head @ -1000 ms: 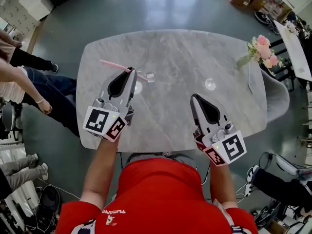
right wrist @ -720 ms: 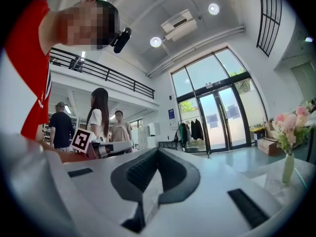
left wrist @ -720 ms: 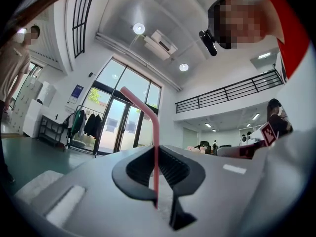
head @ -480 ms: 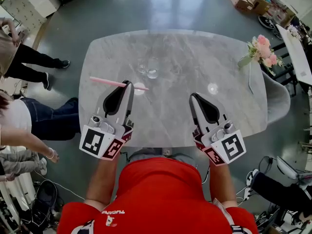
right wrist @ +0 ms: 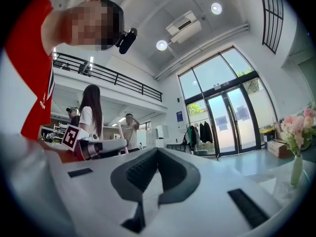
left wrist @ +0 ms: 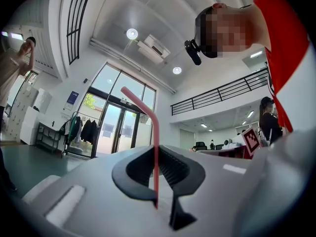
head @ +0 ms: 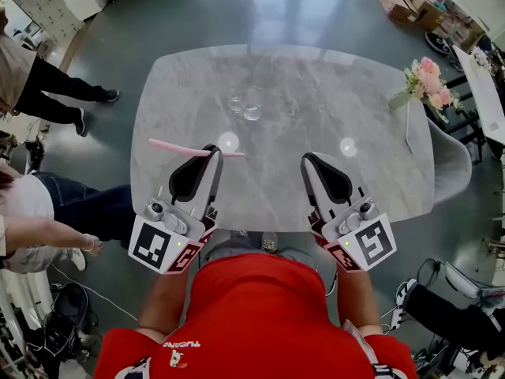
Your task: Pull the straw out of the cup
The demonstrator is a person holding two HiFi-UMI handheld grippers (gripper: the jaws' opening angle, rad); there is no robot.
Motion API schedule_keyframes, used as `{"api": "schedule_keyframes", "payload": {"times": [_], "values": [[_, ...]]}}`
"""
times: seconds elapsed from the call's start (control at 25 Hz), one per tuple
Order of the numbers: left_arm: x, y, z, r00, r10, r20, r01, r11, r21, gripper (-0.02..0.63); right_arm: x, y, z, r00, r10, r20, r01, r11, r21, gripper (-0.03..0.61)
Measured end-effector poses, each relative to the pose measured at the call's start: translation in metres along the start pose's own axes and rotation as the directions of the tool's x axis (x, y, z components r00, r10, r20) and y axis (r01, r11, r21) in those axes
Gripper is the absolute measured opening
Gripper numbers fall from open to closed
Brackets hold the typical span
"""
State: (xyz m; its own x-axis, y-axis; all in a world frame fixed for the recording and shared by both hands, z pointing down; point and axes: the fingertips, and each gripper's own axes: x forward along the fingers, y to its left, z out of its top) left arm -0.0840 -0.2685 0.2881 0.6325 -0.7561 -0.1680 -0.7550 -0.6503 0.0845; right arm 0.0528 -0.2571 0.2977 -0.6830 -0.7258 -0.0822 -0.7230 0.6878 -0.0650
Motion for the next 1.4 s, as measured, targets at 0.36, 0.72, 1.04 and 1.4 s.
{"api": "schedule_keyframes", "payload": {"times": [0.36, 0.72, 1.04, 1.4], "values": [[-0.017, -0.018, 0.011, 1.0, 0.001, 0.02, -0.001, 1.0, 0.016, 0.026, -0.007, 0.02, 0.003, 0.999, 0.044, 0.009, -0.044, 0.999, -0.002, 0.0], [-0.029, -0.03, 0.013, 1.0, 0.001, 0.028, -0.001, 1.0, 0.023, 0.026, -0.014, 0.033, 0.002, 0.998, 0.066, 0.012, -0.066, 0.998, -0.016, 0.0], [-0.033, -0.033, 0.012, 1.0, 0.012, 0.027, -0.012, 1.0, 0.013, 0.026, -0.019, 0.036, 0.004, 0.997, 0.074, 0.004, -0.074, 0.997, -0.02, 0.0], [-0.033, -0.032, 0.01, 0.999, 0.016, 0.029, -0.016, 1.0, 0.011, 0.026, -0.02, 0.036, 0.003, 0.997, 0.074, -0.001, -0.074, 0.997, -0.026, 0.0]]}}
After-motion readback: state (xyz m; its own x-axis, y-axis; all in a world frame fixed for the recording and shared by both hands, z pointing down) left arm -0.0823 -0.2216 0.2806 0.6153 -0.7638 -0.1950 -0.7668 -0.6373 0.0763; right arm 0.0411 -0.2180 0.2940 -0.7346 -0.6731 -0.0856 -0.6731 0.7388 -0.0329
